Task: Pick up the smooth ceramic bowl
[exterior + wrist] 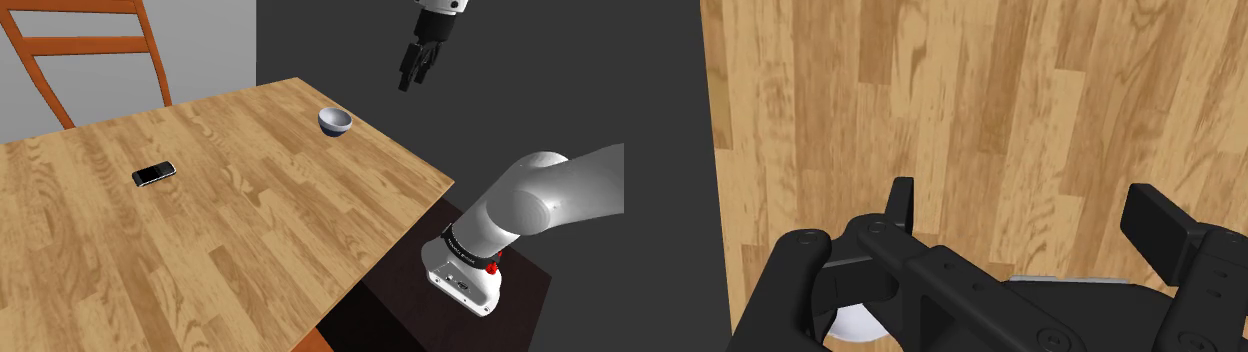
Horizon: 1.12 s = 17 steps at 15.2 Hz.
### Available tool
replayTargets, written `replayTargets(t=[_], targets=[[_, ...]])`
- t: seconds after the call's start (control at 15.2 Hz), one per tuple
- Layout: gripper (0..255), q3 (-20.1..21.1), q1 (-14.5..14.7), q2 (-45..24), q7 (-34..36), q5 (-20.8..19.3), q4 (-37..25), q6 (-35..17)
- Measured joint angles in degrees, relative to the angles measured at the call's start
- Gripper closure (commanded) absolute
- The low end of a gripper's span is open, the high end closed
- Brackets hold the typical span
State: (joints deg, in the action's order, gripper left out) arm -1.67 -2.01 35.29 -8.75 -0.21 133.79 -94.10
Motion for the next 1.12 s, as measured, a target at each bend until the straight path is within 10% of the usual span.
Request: replayTargets(t=[1.12], targets=[[0, -7.03, -2.88, -33.66, -8.89, 1.21, -12.04, -20.69]])
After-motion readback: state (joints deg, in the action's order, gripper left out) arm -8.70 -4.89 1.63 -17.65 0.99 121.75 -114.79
